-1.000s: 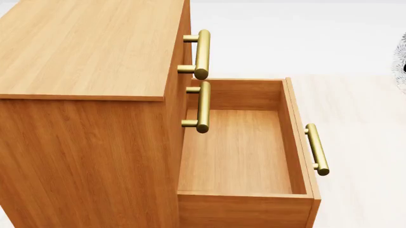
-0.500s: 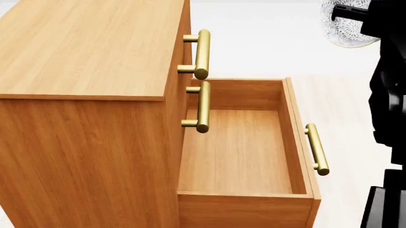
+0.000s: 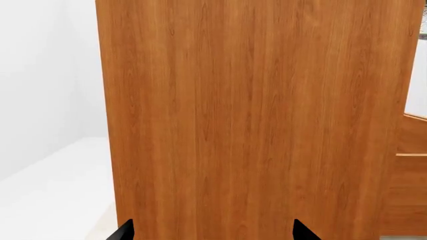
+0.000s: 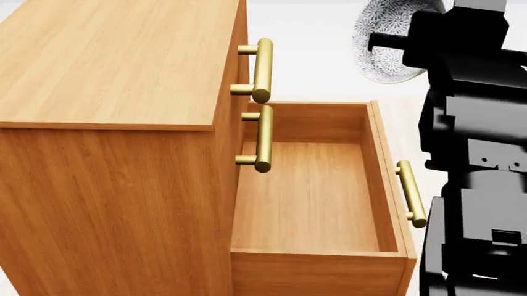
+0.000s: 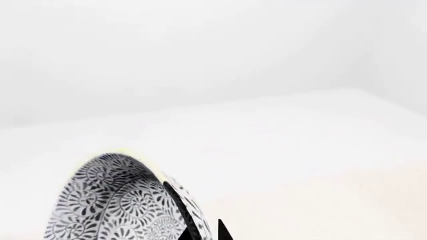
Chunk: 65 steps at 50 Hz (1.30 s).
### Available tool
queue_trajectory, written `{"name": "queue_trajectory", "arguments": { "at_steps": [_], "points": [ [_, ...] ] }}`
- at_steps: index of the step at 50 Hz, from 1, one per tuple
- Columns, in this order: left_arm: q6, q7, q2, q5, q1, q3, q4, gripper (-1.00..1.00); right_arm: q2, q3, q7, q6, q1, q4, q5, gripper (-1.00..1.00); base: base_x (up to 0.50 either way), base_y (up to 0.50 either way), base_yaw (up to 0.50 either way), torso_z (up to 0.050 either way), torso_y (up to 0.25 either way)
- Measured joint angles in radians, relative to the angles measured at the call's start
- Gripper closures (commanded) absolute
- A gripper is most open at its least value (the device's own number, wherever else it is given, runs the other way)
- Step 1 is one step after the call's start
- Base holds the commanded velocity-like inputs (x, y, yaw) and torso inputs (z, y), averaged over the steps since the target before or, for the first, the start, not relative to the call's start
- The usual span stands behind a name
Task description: Put the bowl in the bottom drawer of the cabinet and close it.
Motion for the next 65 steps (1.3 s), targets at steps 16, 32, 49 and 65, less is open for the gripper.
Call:
{"name": "queue_trajectory", "arguments": {
  "at_steps": [16,32,49,65],
  "points": [
    [0.004,-0.001,-0.004,-0.004,-0.003,0.003,-0.004,-1.0,-0.04,0.052,-0.041,-0.001,-0.031,0.058,-0.081,1.0,0.0,0.0,0.0,0.0,0.001],
    [0.001,-0.005,-0.008,-0.001,-0.003,0.008,0.002,-1.0,-0.068,0.066,-0.066,0.006,-0.083,0.06,-0.137,1.0,0.0,0.0,0.0,0.0,0.001],
    [0.007,-0.007,-0.014,-0.005,-0.001,0.011,0.002,-1.0,-0.088,0.068,-0.085,0.018,-0.115,0.06,-0.151,1.0,0.0,0.0,0.0,0.0,0.0],
    [0.009,-0.009,-0.018,-0.008,0.0,0.014,0.005,-1.0,-0.099,0.084,-0.109,0.041,-0.136,0.06,-0.15,1.0,0.0,0.0,0.0,0.0,0.001]
  ]
}}
